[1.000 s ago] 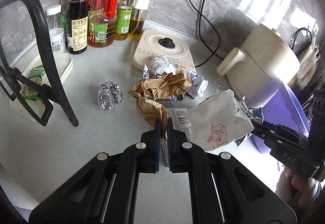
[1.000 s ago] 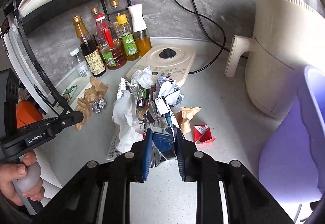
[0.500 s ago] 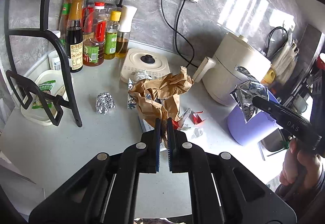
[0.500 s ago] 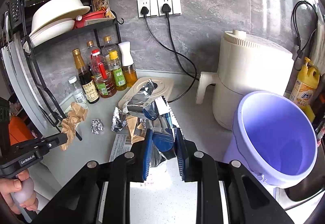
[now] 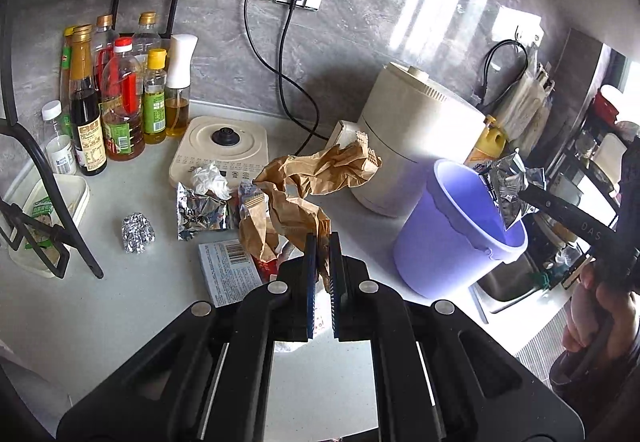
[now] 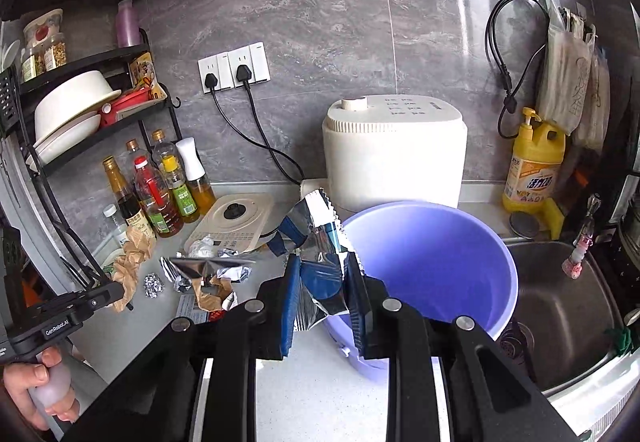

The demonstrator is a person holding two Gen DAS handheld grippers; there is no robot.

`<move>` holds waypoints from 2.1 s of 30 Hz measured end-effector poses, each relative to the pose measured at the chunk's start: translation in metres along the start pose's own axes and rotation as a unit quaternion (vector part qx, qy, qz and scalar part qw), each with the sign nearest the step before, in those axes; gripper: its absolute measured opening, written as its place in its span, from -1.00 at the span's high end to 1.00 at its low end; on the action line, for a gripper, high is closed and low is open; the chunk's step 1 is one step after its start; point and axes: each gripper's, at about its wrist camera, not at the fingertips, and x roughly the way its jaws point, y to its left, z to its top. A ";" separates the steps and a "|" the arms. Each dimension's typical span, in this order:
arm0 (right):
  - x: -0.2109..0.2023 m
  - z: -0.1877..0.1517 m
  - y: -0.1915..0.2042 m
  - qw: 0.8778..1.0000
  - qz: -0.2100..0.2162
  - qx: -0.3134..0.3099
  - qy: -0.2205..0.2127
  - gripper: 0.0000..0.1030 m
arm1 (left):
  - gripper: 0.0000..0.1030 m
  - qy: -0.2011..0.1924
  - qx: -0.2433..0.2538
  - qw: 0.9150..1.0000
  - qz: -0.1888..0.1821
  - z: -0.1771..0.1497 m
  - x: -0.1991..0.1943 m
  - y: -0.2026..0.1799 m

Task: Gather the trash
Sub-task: 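Carry both held pieces over the purple bucket and open both tools, then grasp the white plastic bag with the right tool while the left tool returns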

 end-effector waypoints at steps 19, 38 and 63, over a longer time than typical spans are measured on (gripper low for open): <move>-0.024 0.006 -0.153 0.999 0.003 0.045 -0.018 -0.30 | 0.87 -0.005 0.052 0.999 -0.005 0.028 0.059 -0.153; -0.038 -0.018 -0.200 0.999 0.011 0.049 -0.017 -0.86 | -0.78 -0.015 0.085 0.996 0.008 0.034 0.070 -0.217; -0.004 -0.022 -0.032 1.000 0.013 0.013 -0.016 -0.85 | -0.82 -0.009 0.039 0.998 0.053 0.046 0.022 -0.028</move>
